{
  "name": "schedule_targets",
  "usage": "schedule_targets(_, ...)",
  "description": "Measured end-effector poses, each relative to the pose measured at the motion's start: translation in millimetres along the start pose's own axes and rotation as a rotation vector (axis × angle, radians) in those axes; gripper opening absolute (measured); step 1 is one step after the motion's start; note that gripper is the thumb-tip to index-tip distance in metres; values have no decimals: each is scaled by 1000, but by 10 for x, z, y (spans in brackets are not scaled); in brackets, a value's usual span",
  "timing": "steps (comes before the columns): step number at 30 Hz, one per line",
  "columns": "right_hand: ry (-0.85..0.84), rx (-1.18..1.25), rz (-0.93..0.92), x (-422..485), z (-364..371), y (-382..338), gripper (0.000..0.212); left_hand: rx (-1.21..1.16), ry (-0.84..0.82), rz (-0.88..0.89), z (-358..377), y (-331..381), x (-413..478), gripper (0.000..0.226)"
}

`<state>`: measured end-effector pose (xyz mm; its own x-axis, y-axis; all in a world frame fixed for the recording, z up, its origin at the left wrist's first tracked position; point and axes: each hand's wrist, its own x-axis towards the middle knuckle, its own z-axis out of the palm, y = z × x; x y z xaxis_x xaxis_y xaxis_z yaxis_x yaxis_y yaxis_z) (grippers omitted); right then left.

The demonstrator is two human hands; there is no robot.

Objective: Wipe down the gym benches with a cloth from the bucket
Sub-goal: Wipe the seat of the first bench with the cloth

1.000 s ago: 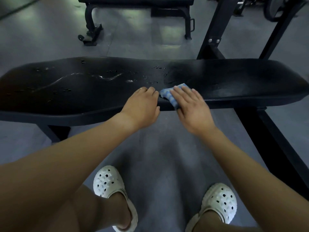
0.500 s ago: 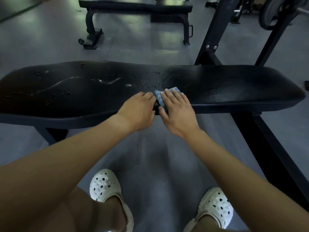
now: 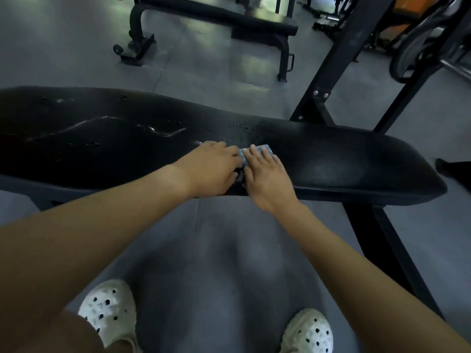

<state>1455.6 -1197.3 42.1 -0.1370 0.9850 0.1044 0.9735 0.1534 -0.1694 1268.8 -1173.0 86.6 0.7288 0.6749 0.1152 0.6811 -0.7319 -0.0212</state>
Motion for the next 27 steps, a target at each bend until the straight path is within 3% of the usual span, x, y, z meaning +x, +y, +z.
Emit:
schedule_targets(4,-79,9,-11,250,-96,193,51,61,10,-2,65,-140,93,41)
schedule_targets(11,-54,10,206,1061,-87,291,51,1,-28,-43,118,-447,237,64)
schedule_targets(14,-81,-32,170,1044,-55,260,53,-34,-29,-12,134,-523,309,65)
schedule_targets(20,-165,-15,-14,529,-139,249,53,-86,65,39,206,-628,392,53)
schedule_targets(24,-163,-25,-5,683,-139,310,52,-132,104,43,233,-671,450,39)
schedule_targets(27,-159,-28,109,1071,-130,443,53,-140,112,38,246,-669,489,34)
